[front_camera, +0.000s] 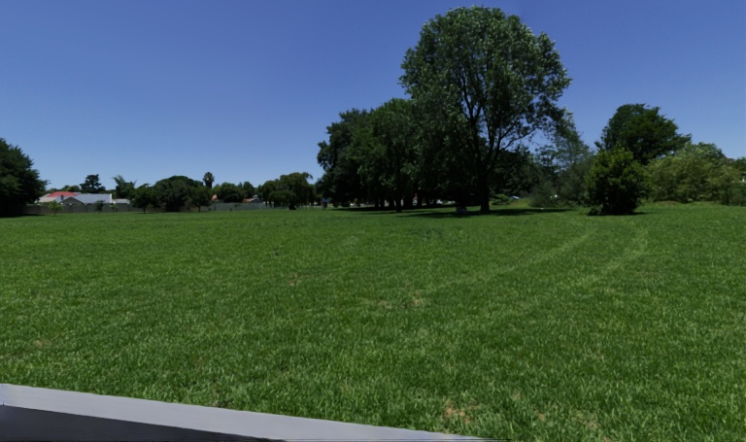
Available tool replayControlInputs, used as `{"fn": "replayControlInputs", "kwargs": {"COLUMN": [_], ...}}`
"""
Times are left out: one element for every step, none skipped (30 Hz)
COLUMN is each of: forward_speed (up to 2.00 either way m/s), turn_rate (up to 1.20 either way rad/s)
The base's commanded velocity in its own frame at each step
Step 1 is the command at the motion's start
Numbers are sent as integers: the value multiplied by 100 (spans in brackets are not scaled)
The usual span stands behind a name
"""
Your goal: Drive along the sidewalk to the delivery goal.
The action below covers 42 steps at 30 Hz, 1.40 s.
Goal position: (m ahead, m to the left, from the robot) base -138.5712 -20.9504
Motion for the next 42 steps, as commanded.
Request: {"fn": "replayControlInputs", "kwargs": {"forward_speed": [-33,-32,-32,-32,-31,-30,-30,-30,-30,-30,-30,-30,-30,-29,-28,-28,-26,-26,-26,-26,-25,-25,-25,-25,-25,-25,-25,-25,-25,-25,-25,-25,-25,-25,-25,-25,-25,-25,-25,-25,-25,-26], "turn_rate": [0,0,0,0,0,0,0,0,0,0,0,0,0,0,0,0,0,0,0,0,0,0,0,0,0,0,0,0,0,0,0,0,0,0,0,0,0,3,13,13,24,32]}}
